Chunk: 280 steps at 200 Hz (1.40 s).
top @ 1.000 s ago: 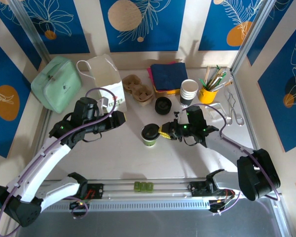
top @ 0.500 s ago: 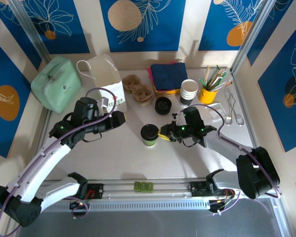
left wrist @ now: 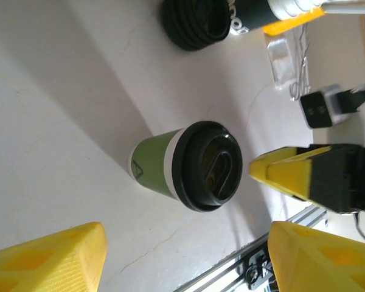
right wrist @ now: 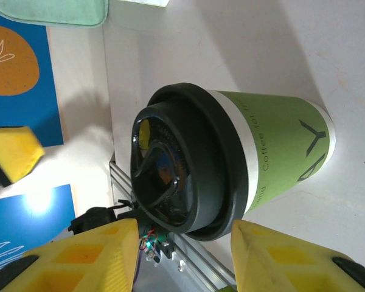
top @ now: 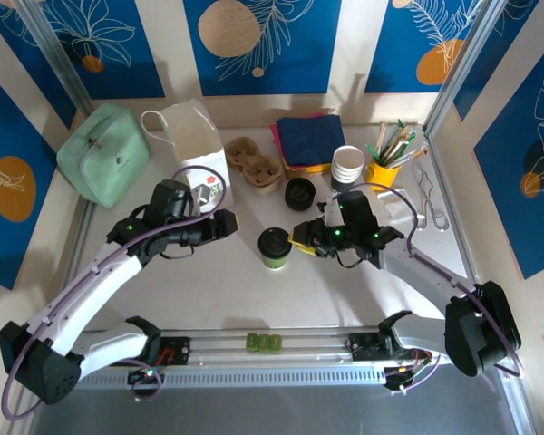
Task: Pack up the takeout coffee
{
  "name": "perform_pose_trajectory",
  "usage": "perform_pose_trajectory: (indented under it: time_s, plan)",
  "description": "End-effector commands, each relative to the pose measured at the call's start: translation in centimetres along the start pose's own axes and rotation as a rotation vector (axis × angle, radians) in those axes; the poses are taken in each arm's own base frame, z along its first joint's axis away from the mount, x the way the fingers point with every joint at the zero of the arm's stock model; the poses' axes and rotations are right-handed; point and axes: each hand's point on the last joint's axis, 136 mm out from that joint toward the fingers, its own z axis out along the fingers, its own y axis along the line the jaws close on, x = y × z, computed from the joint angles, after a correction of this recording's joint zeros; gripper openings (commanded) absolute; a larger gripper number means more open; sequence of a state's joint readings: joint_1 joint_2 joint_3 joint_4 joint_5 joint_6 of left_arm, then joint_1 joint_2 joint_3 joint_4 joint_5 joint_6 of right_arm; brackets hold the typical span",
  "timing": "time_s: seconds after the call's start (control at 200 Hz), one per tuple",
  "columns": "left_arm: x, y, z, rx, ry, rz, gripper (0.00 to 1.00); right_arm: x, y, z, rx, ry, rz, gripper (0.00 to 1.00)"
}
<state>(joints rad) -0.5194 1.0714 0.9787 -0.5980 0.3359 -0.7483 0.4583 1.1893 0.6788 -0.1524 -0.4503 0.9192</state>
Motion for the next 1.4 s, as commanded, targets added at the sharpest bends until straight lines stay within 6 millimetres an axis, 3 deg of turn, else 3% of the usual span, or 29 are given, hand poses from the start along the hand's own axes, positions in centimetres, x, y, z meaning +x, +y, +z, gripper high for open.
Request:
perform_pose_trajectory:
  time_s: [0.0, 0.085, 0.24, 0.465, 0.735, 1.396]
  plan:
    - [0.3, -0.7, 1.0, 0.046, 0.026, 0.072, 0.72, 0.3, 1.0, -0.5, -0.007, 0.009, -0.045, 0.45]
    - [0.6, 0.0, 2.0, 0.015, 0.051, 0.097, 0.75, 0.4, 1.6, -0.4, -0.037, 0.025, -0.073, 0.45]
    - [1.4, -0.5, 4.4, 0.055, 0.127, 0.138, 0.8, 0.5, 1.4, -0.2, -0.032, 0.039, -0.079, 0.45]
    - [2.2, -1.8, 7.0, 0.127, 0.197, 0.218, 0.77, 0.6, 0.9, 0.3, 0.005, 0.03, -0.102, 0.46]
    - [2.9, -1.3, 9.2, 0.138, 0.264, 0.235, 0.73, 0.7, 0.4, 1.1, 0.039, 0.043, -0.11, 0.46]
    - [2.7, -0.6, 10.9, 0.092, 0.288, 0.265, 0.71, 0.5, 0.2, 1.0, 0.124, 0.023, -0.148, 0.47]
